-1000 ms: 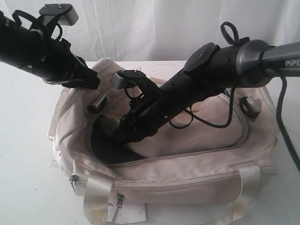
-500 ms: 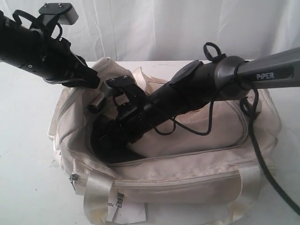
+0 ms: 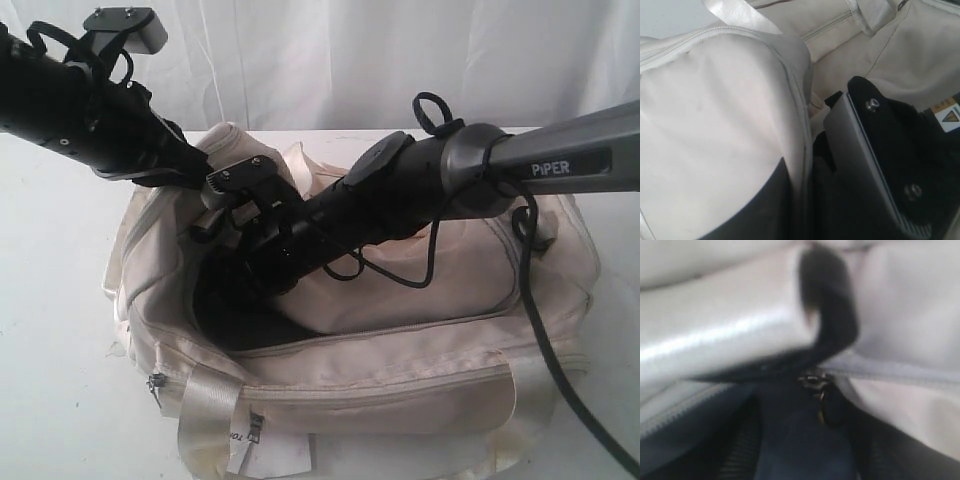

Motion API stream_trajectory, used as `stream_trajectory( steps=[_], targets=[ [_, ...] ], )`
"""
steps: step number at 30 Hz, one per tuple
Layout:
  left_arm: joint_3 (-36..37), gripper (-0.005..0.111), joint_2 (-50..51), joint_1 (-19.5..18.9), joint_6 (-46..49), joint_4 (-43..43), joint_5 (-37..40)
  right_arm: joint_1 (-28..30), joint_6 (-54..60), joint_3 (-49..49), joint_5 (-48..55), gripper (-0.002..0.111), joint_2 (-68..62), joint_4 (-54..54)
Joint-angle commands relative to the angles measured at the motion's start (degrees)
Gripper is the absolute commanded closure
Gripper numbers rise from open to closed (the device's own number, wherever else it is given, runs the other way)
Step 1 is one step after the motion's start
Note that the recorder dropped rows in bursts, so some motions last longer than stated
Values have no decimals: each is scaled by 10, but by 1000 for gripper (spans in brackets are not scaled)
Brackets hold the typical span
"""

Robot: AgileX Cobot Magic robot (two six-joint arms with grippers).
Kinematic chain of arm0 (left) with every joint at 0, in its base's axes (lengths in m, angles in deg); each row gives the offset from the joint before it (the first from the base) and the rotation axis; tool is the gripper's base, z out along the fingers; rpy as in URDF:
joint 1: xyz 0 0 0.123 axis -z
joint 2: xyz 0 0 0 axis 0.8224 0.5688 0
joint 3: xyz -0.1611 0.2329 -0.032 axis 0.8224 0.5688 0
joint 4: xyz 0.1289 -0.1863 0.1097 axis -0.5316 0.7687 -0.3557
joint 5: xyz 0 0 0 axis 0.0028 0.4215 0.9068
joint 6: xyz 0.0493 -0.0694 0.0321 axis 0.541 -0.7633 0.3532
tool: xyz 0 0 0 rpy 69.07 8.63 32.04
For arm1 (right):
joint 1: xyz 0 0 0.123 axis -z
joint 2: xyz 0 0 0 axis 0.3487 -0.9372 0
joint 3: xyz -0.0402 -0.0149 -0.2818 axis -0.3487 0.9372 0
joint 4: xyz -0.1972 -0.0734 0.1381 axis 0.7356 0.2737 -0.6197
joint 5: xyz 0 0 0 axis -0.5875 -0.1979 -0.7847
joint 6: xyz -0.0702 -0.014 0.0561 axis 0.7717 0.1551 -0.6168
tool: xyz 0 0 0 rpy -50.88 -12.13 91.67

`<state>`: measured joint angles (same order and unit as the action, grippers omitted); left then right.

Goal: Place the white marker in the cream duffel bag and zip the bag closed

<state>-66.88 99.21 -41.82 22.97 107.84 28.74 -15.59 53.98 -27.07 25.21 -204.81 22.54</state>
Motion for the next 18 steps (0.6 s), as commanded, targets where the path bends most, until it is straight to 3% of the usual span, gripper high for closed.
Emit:
stream_trajectory(
  steps=[1,3,11,14,18],
  targets=[
    [-1,89,-10,5,4,26,6,-8,3,-1,-43,58,1,3],
    [-1,89,-10,5,4,26,7,-9,3,-1,-65,59,1,3],
    [-1,89,-10,5,4,26,14,-9,-14,-1,-118,99,1,2],
    [-1,89,-10,5,4,26,17,-9,-26,-1,-84,107,3,2],
    [-1,89,-10,5,4,26,17,-9,-37,-1,-45,108,11,3]
  ],
)
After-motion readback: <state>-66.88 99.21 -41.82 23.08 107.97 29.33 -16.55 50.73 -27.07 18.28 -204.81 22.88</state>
